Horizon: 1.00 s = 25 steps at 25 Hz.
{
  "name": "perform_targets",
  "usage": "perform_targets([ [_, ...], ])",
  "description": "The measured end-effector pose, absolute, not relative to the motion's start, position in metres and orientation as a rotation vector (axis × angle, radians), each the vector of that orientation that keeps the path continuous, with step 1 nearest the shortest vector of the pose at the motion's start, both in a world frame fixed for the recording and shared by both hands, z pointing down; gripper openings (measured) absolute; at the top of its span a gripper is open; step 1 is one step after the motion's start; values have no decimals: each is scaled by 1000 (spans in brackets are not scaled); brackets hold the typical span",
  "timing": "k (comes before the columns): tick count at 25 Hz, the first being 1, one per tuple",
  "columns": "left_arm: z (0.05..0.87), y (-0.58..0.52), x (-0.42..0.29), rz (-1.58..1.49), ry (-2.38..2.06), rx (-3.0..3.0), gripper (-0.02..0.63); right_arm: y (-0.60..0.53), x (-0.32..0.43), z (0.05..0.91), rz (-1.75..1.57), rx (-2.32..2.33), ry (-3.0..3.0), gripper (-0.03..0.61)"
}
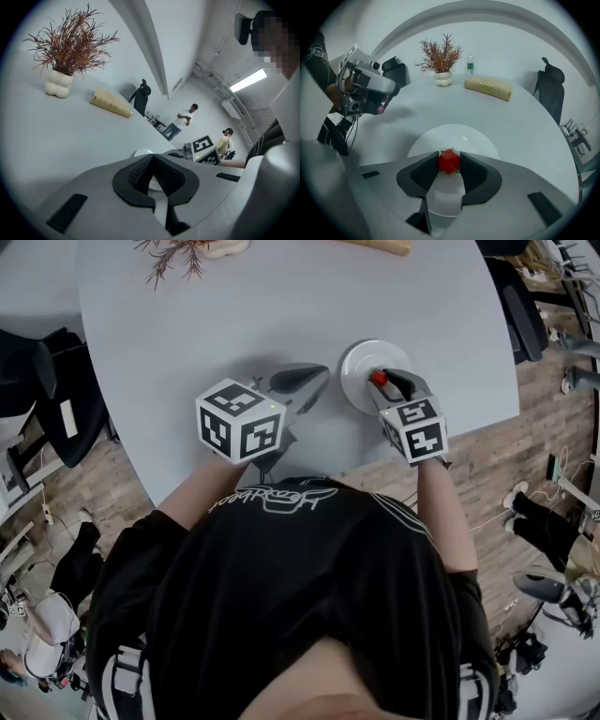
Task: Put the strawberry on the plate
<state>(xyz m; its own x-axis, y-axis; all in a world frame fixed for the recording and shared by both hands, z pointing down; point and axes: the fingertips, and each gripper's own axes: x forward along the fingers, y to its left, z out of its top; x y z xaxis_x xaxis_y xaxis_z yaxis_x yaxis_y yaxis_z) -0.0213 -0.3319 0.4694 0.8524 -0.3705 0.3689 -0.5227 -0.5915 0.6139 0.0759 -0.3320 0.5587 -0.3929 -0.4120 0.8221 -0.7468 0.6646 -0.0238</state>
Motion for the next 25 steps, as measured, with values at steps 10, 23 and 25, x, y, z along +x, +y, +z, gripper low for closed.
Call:
perform_targets([
  [10,474,-335,-23,270,-638,2264,8,-334,73,560,474,901,-2052,135],
  [23,467,-327,-30,257,-664,2264,8,-327,72,554,472,901,-2058,163],
  [25,462,-323,-29,257,-673,2272,8,-326,74,546,458,923,-2072,169],
])
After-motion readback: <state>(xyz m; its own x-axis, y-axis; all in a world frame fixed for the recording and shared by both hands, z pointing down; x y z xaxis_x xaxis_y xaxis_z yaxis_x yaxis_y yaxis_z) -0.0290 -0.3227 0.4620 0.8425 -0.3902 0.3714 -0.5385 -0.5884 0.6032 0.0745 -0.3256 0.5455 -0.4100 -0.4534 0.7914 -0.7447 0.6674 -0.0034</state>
